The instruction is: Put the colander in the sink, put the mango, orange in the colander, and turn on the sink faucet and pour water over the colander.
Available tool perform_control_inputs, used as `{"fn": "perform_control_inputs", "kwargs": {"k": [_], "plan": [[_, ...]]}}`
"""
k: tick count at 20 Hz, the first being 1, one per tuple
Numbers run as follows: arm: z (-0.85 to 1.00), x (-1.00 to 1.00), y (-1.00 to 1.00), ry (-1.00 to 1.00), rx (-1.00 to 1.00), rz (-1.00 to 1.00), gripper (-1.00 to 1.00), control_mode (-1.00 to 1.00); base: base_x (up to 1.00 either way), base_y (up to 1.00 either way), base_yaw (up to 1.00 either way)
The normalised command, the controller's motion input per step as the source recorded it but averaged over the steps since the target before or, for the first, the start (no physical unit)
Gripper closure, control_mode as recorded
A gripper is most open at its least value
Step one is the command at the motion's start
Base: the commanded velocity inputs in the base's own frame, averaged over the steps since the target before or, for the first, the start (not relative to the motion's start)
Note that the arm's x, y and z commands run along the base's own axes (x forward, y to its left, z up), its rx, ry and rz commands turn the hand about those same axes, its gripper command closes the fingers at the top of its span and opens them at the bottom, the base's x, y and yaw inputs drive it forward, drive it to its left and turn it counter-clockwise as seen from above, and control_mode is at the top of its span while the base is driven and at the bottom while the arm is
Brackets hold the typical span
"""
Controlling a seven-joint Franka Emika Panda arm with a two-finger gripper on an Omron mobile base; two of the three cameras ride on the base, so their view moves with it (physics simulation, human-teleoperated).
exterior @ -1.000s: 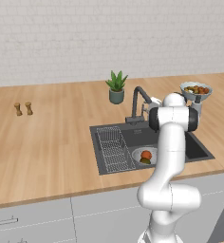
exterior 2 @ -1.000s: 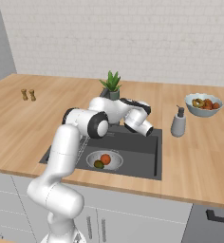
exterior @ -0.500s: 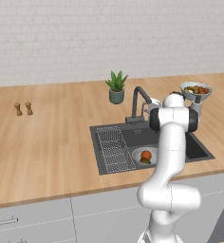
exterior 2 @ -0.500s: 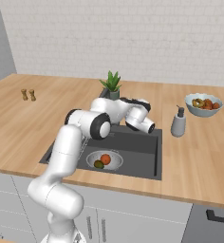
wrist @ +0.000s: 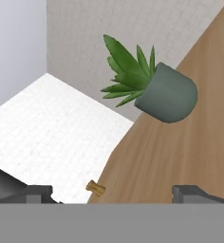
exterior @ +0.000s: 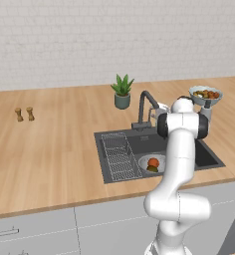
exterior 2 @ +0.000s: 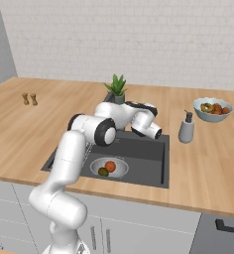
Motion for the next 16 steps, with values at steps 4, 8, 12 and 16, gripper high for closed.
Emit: {"fn": "perform_control_inputs", "kwargs": {"k": [4, 8, 12, 16], "plan": [[0.00, 0.00, 0.00, 0.00, 0.00, 0.00, -1.00, -1.00, 0.00, 0.00, 0.00], [0.07, -0.19, 0.00, -0.01, 0.00, 0.00, -1.00, -1.00, 0.00, 0.00, 0.00], [0.28, -0.34, 0.00, -0.05, 0.00, 0.00, -1.00, -1.00, 0.00, 0.00, 0.00], [0.21, -0.31, 0.00, -0.04, 0.00, 0.00, -1.00, -1.00, 0.00, 0.00, 0.00]]}}
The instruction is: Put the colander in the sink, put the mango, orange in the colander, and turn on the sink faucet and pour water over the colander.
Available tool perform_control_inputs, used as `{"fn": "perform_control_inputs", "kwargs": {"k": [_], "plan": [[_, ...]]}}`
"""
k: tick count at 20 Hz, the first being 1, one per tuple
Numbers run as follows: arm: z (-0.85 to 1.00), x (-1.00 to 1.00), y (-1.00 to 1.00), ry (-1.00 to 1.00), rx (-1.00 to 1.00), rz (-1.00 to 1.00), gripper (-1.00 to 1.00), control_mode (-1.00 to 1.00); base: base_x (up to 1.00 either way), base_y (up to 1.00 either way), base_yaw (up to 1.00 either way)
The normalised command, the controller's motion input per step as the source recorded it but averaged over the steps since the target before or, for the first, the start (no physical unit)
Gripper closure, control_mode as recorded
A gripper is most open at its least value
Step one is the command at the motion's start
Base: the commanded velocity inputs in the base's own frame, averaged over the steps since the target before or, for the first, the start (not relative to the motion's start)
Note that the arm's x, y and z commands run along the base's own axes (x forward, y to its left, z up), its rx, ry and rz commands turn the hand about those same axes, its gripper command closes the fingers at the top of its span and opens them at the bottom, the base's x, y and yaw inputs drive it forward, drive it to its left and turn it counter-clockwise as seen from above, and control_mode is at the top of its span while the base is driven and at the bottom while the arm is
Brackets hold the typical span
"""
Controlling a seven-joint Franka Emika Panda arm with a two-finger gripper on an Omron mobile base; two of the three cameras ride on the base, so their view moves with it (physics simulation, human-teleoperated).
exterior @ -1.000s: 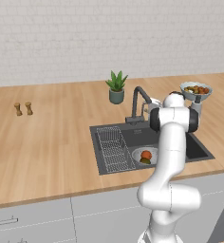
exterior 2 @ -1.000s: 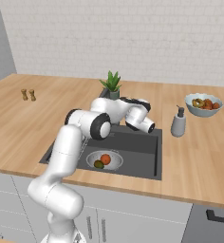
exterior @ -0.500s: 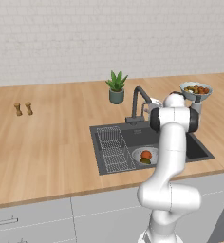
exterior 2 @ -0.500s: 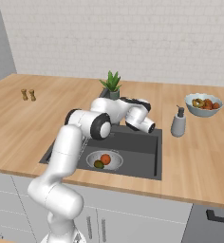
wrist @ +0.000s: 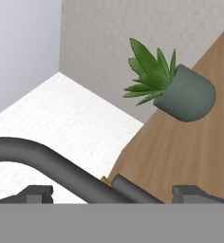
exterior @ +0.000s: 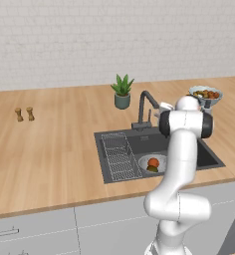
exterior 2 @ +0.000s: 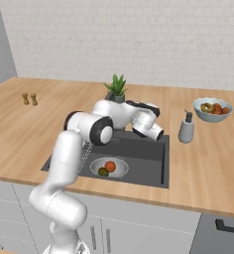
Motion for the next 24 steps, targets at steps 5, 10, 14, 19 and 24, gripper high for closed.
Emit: {"fn": "perform_control_inputs", "kwargs": {"k": [5, 10, 14, 19, 24], "plan": [[0.00, -0.23, 0.00, -0.01, -0.01, 0.00, -1.00, -1.00, 0.00, 0.00, 0.00], [-0.04, -0.02, 0.00, 0.00, -0.04, 0.00, -1.00, -1.00, 0.00, 0.00, 0.00], [-0.12, 0.00, 0.04, 0.00, -0.06, 0.00, -1.00, -1.00, 0.00, 0.00, 0.00], [-0.16, 0.00, 0.01, 0.00, -0.06, 0.00, -1.00, -1.00, 0.00, 0.00, 0.00], [-0.15, 0.09, 0.01, 0.00, -0.04, 0.00, -1.00, -1.00, 0.00, 0.00, 0.00]]}}
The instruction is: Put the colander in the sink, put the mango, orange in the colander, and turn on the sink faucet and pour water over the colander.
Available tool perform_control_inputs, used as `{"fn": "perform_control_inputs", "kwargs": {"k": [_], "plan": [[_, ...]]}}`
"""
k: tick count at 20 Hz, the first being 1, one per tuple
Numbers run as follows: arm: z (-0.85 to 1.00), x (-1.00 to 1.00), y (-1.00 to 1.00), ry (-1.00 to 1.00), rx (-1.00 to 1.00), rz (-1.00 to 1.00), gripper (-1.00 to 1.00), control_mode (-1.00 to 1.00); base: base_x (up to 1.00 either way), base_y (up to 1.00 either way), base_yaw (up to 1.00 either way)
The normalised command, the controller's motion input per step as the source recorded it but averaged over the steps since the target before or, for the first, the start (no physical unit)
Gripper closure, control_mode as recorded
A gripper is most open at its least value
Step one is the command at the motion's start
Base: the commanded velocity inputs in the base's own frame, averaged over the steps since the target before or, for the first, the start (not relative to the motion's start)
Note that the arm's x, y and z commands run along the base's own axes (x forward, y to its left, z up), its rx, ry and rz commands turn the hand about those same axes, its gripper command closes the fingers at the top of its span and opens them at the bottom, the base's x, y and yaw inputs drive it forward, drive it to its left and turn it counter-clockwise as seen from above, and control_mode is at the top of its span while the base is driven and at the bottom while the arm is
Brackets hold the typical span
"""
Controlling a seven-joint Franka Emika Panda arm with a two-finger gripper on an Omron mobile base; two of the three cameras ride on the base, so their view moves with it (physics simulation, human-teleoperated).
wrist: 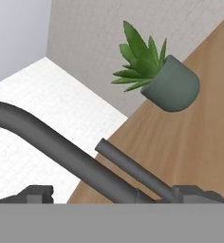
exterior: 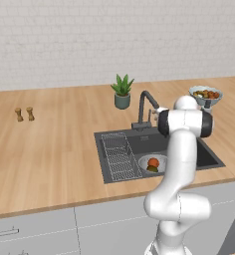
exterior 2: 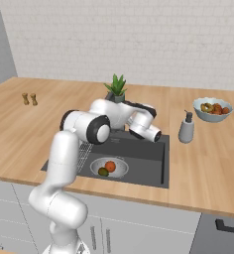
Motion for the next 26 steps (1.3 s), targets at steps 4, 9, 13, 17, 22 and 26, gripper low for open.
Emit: {"fn": "perform_control_inputs", "kwargs": {"k": [4, 9, 13, 17, 22, 26], "plan": [[-0.08, 0.10, 0.08, 0.00, 0.00, 0.00, -1.00, -1.00, 0.00, 0.00, 0.00], [-0.04, 0.15, 0.10, 0.00, 0.00, 0.00, -1.00, -1.00, 0.00, 0.00, 0.00], [-0.01, 0.21, 0.01, 0.00, 0.00, 0.00, -1.00, -1.00, 0.00, 0.00, 0.00], [0.00, 0.19, 0.00, 0.00, 0.00, 0.00, -1.00, -1.00, 0.00, 0.00, 0.00], [-0.08, 0.22, 0.00, 0.00, 0.00, 0.00, -1.00, -1.00, 0.00, 0.00, 0.00], [-0.10, 0.21, 0.00, 0.00, 0.00, 0.00, -1.00, -1.00, 0.00, 0.00, 0.00]]}}
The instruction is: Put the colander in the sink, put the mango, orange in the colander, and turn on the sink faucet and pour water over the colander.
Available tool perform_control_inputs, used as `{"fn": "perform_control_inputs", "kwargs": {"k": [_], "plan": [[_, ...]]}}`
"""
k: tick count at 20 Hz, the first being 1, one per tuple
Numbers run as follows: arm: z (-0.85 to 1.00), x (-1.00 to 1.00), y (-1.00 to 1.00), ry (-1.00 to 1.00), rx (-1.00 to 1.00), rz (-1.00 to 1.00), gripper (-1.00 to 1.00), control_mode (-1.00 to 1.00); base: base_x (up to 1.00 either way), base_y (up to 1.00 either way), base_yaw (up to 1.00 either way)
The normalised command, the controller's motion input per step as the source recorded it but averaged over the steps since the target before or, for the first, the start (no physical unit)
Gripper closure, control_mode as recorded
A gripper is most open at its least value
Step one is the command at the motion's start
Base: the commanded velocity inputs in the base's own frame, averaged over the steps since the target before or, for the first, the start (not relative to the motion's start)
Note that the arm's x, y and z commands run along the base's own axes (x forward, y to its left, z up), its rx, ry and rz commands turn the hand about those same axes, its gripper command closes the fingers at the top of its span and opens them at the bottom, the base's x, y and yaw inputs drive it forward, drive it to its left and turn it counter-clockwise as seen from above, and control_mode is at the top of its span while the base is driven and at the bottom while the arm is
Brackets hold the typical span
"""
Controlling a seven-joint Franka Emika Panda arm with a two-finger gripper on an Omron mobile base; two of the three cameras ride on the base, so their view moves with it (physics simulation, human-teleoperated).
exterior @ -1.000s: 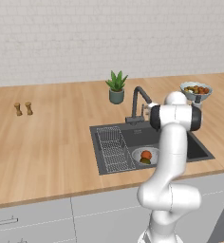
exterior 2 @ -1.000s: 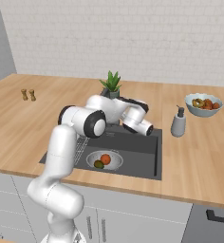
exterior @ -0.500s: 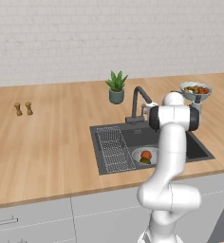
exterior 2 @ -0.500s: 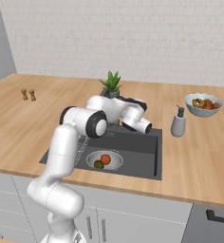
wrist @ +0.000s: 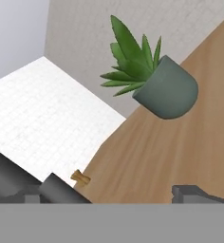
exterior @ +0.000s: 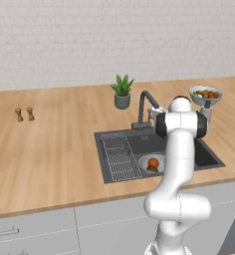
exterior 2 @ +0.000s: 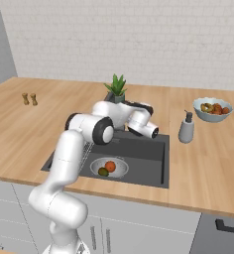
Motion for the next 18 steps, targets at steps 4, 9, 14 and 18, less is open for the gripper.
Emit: {"fn": "perform_control_inputs", "kwargs": {"k": [4, 9, 14, 18], "plan": [[-0.03, 0.07, 0.00, 0.00, 0.00, 0.00, -1.00, -1.00, 0.00, 0.00, 0.00], [0.00, 0.00, 0.00, 0.00, 0.00, 0.00, 1.00, -1.00, 0.00, 0.00, 0.00], [0.00, 0.00, -0.16, 0.00, 0.00, -0.01, 1.00, -1.00, 0.00, 0.00, 0.00], [0.00, 0.00, -0.33, 0.00, 0.00, -0.03, 1.00, -1.00, 0.00, 0.00, 0.00]]}}
